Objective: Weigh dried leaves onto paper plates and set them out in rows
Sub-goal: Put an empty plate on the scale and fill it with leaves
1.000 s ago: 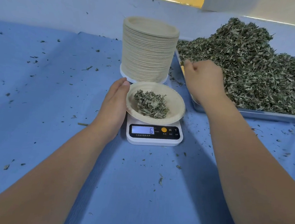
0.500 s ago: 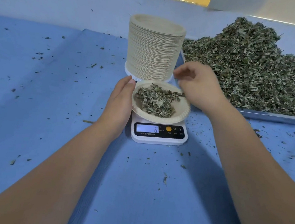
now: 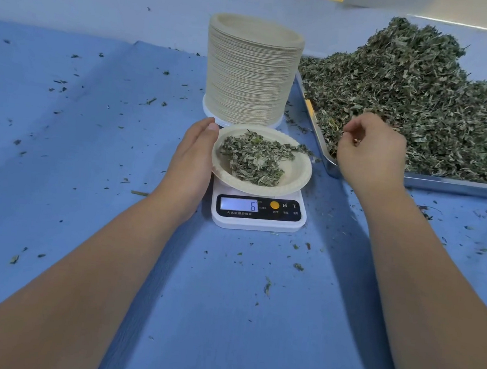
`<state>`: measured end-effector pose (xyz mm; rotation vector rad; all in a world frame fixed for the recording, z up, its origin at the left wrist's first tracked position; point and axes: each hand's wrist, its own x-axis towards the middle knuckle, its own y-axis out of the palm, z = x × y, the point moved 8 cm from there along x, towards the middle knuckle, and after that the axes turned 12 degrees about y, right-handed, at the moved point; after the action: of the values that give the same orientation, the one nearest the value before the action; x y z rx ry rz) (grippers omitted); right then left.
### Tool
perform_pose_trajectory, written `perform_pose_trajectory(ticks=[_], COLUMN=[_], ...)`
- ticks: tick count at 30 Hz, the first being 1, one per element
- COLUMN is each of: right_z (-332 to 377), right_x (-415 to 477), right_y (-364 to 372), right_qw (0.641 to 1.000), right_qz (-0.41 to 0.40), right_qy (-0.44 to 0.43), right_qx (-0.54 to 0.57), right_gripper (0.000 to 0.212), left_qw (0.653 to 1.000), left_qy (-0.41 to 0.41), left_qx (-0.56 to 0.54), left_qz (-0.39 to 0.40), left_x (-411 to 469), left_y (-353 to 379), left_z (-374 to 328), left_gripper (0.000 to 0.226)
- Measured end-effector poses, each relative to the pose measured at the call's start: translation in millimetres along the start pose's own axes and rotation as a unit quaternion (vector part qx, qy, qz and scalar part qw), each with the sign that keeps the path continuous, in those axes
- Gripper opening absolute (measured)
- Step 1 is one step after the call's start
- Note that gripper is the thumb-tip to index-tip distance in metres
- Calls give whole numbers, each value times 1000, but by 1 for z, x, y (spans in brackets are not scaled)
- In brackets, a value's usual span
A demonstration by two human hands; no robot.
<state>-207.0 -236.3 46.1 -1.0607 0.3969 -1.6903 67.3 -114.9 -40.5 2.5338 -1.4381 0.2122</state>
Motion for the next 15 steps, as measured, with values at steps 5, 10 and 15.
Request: perform_pose_trajectory(ticks=[5,10,15], right_z=[-14,-11,9], right_x=[-3,-4,-9], right_y=[30,33,26], right_qw=[964,968,980], right_qz=[93,96,37], right_qy=[60,47,-25], right_qx=[-242,-226,-192], right_gripper=[58,57,42], left_qw=[1000,1000,1000], left_qy=[2,5,7], left_qx=[10,12,16], left_qz=[4,8,10], left_x=[-1,-1,-1], left_y=[0,0,0], left_z=[-1,-1,-1], left_gripper=[77,77,79])
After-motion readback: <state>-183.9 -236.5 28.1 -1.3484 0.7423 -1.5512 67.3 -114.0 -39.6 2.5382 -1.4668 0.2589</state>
